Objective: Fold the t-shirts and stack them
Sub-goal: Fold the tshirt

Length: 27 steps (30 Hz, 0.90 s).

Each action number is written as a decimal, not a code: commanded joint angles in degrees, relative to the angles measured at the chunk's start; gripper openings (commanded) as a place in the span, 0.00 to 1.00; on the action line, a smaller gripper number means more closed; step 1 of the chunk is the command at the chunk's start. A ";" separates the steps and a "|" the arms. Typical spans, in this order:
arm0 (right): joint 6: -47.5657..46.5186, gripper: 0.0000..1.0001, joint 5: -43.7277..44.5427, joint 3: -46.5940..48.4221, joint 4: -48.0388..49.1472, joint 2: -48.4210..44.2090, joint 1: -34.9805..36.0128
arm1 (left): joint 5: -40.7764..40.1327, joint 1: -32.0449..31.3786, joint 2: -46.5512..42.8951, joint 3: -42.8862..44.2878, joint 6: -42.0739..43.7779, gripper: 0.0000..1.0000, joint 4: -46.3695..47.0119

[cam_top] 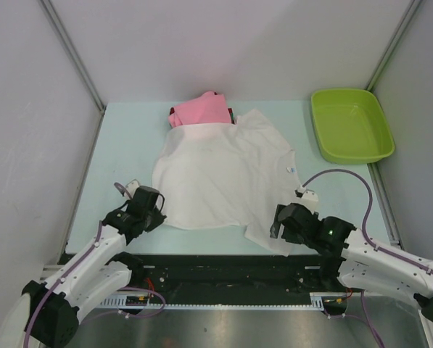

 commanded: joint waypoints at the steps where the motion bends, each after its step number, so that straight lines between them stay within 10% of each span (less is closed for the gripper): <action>1: 12.97 0.83 -1.23 -3.62 -3.63 -3.71 4.18 | 0.32 0.17 0.67 -0.24 -1.56 0.00 0.73; 27: 29.77 0.59 1.50 -11.98 -2.76 -1.08 11.05 | -0.91 0.17 1.20 0.64 1.43 0.00 3.37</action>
